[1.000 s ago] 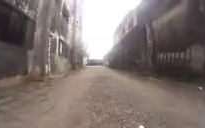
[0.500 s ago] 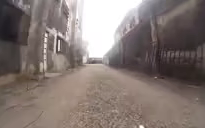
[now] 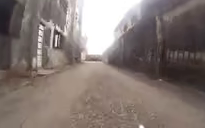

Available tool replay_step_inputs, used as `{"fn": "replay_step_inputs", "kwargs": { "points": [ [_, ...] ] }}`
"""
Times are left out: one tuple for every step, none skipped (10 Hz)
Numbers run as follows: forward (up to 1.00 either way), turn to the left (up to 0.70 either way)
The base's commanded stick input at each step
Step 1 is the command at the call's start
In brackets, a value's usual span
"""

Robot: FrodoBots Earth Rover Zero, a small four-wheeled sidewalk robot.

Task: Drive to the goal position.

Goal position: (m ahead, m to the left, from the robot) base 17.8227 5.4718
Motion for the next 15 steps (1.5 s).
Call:
{"fn": "replay_step_inputs", "kwargs": {
  "points": [
    [0.7, 0.0],
    [0.7, 0.0],
    [0.7, 0.0],
    [0.7, 0.0],
    [0.7, 0.0],
    [0.7, 0.0],
    [0.7, 0.0],
    [0.7, 0.0],
    [0.7, 0.0],
    [0.7, 0.0],
    [0.7, 0.0],
    [0.7, 0.0],
    [0.7, 0.0],
    [0.7, 0.0],
    [0.7, 0.0]
  ]
}}
